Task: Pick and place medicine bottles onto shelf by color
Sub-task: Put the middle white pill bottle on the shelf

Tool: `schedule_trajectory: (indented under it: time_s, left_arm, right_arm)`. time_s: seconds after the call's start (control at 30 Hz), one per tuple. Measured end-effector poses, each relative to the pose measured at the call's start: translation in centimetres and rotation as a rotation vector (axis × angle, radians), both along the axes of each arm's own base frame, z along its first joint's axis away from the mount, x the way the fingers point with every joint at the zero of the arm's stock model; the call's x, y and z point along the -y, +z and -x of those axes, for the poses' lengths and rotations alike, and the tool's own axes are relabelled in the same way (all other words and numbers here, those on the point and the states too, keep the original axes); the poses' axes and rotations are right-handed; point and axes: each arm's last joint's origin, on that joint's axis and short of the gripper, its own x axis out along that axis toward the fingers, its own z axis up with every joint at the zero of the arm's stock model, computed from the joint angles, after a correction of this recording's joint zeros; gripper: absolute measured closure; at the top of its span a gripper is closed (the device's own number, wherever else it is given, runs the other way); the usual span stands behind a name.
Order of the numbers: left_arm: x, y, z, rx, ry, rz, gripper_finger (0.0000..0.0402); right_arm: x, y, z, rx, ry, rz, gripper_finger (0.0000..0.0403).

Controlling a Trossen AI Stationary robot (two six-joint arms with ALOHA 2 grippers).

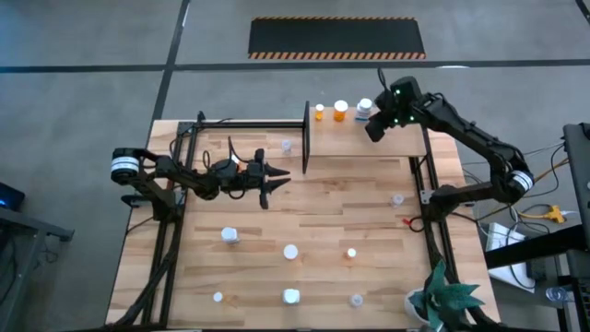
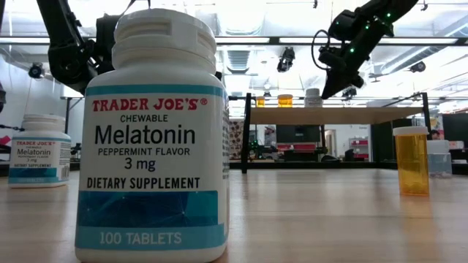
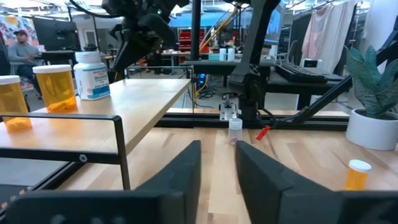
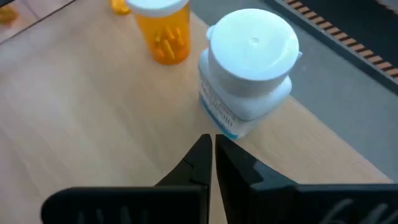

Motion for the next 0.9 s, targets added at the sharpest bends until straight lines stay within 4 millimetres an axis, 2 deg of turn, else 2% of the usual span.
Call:
schedule_trajectory:
  time_s: [0.3, 0.53, 0.73, 0.9]
  left_arm:
    - [-0.2, 0.0, 0.0, -0.001, 0.007, -0.002, 0.0375]
    - [-0.2, 0.0, 0.1, -0.001, 0.012, -0.001, 0.0378]
    - [-0.3, -0.1, 0.1, -0.003, 0.032, 0.002, 0.0378]
    - [-0.4, -0.1, 0.2, -0.003, 0.036, 0.002, 0.0378]
  right_arm:
    - [0.4, 0.7, 0.0, 0.000, -0.077, 0.057, 0.0392]
    - [0.5, 0.6, -0.1, 0.006, -0.093, 0.041, 0.0392]
    - [-0.1, 1.3, 0.2, 0.037, -0.065, 0.034, 0.0392]
    - [0.0, 0.3, 0.0, 0.045, -0.049, -0.019, 0.0392]
